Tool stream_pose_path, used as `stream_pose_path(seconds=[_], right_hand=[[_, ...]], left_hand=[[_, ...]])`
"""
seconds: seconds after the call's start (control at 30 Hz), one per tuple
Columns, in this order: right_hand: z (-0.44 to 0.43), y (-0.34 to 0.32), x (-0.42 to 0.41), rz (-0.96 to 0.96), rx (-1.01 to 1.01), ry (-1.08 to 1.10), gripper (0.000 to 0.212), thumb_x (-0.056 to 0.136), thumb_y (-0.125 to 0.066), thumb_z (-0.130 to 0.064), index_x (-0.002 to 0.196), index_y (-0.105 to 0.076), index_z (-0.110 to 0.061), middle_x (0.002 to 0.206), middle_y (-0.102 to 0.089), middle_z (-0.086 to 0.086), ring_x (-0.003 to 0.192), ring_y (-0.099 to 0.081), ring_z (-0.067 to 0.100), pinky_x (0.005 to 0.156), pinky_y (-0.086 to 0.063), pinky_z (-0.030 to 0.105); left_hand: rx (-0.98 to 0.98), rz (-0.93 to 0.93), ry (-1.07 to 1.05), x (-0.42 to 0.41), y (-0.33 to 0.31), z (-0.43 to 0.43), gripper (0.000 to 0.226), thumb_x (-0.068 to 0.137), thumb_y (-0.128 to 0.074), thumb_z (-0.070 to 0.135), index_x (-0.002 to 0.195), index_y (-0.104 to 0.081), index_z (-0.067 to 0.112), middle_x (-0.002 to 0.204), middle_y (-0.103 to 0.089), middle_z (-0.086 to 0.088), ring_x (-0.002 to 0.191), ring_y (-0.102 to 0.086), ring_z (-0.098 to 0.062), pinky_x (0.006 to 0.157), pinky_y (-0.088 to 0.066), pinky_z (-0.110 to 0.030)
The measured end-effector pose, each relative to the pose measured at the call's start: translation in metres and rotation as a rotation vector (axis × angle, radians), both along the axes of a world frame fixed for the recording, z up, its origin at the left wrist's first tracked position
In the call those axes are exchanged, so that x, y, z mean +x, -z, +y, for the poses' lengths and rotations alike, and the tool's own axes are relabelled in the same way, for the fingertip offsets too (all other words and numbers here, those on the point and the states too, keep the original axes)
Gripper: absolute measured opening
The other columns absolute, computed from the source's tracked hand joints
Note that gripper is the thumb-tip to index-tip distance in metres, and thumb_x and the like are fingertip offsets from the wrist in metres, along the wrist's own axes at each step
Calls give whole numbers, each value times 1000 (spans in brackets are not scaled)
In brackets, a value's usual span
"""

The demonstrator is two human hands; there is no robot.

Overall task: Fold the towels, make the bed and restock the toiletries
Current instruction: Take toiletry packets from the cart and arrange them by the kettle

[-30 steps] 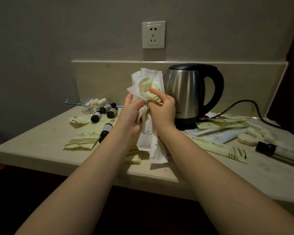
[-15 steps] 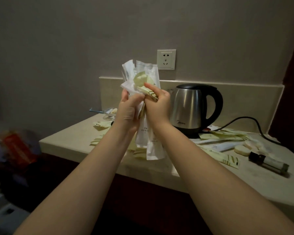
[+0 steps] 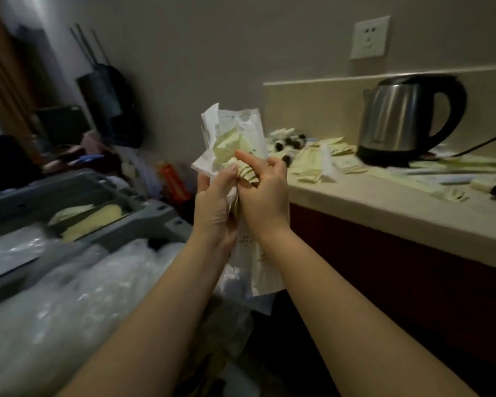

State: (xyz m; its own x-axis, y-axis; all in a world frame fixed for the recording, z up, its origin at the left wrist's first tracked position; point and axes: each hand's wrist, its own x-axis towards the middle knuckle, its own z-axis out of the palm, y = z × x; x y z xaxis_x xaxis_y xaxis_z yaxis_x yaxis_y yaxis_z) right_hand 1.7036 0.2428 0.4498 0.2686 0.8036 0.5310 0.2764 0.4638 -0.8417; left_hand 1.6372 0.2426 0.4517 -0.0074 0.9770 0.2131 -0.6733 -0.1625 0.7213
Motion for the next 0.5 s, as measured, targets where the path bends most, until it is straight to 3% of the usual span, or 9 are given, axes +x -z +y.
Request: stream_pose_path(seconds=[0.2, 0.4, 0.5], right_hand=[[-63, 11, -104, -124, 20, -155, 39, 92, -57, -12, 129, -58, -23, 135, -34, 5, 99, -26, -8, 80, -23, -11], [-109, 22, -239, -103, 7, -364, 41, 91, -56, -8, 128, -58, -25, 134, -33, 1, 107, -34, 0, 80, -26, -10], [-130, 33, -335, -108, 17, -464, 45, 87, -57, -6, 128, -58, -26, 133, -33, -1, 102, -33, -6, 81, -29, -9]], left_hand=[[-75, 5, -220, -105, 10, -73, 45, 89, -55, 6, 133, -51, 11, 120, -65, -13, 103, -67, -24, 80, -57, -34], [-96, -30, -385, -237, 18, -134, 46, 89, -54, 3, 133, -50, 12, 120, -64, -16, 101, -67, -26, 78, -58, -34], [-88, -25, -483, -329, 28, -163, 44, 90, -54, 5, 133, -50, 13, 120, -65, -14, 101, -67, -24, 71, -58, -30]])
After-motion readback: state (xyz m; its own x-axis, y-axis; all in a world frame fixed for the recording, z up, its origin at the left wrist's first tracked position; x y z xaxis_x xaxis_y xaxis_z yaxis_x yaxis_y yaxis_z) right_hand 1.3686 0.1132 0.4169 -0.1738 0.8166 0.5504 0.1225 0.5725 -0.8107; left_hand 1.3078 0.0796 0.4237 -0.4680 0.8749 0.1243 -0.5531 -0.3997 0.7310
